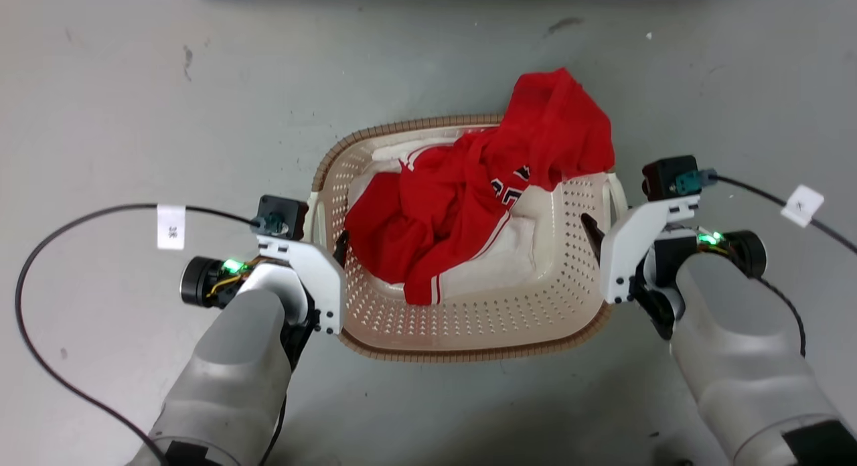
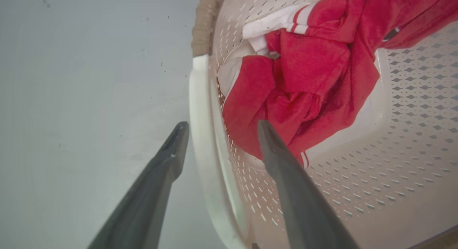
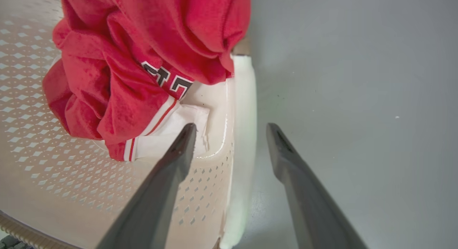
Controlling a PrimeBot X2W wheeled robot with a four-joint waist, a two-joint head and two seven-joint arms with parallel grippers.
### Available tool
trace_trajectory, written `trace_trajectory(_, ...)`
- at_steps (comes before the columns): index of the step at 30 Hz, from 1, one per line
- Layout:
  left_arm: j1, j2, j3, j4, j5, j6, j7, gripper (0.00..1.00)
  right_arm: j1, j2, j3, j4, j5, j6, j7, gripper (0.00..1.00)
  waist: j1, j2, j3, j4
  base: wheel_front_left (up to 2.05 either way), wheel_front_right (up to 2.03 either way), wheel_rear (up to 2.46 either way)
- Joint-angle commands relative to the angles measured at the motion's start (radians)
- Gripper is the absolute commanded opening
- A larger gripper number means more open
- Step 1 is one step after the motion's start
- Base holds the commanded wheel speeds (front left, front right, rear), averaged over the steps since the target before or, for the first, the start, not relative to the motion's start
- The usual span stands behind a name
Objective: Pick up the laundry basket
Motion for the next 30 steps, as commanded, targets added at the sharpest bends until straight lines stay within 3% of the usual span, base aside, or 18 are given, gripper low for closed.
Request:
trace_trajectory(1,-0.025,0.007,-0.026,0.004,-0.021,-0.001,0.017,1.0,-0.04,-0.001,0.012,0.029,0.0,0.0,0.011,1.0,-0.0001,-0.0001,0.03,0.004,0.0,0.0,0.0)
trace_trajectory(8,-0.071,0.025,-0.142,-0.008,-0.104,-0.001,0.096,1.0,-0.11,-0.001,0.051,0.102,0.016,-0.001,0.042,1.0,-0.0001,-0.0001,0.079,0.011,0.0,0.0,0.0)
trace_trajectory(22,-0.097,0.063,-0.311,-0.029,-0.24,-0.002,0.133,1.0,-0.151,-0.001,0.08,0.154,0.043,-0.001,0.02,1.0,-0.0001,-0.0001,0.117,0.017,0.0,0.0,0.0)
trace_trajectory(23,-0.098,0.065,-0.321,-0.03,-0.249,-0.002,0.133,0.45,-0.154,-0.001,0.08,0.156,0.044,-0.001,0.019,1.0,-0.0001,-0.0001,0.119,0.018,0.0,0.0,0.0)
trace_trajectory(24,-0.098,0.065,-0.33,-0.034,-0.261,-0.002,0.135,0.0,-0.157,-0.001,0.08,0.158,0.047,0.0,0.021,0.66,-0.0001,-0.0001,0.121,0.019,0.0,0.0,0.0)
trace_trajectory(25,-0.098,0.066,-0.342,-0.039,-0.271,-0.002,0.139,0.0,-0.159,-0.001,0.08,0.159,0.049,0.0,0.021,0.0,-0.0001,-0.0001,0.122,0.02,0.0,0.0,0.0)
trace_trajectory(30,-0.1,0.08,-0.397,-0.058,-0.319,-0.001,0.142,0.0,-0.161,0.0,0.083,0.167,0.041,0.0,0.029,0.0,-0.0001,-0.0001,0.123,0.022,0.0,0.0,0.0)
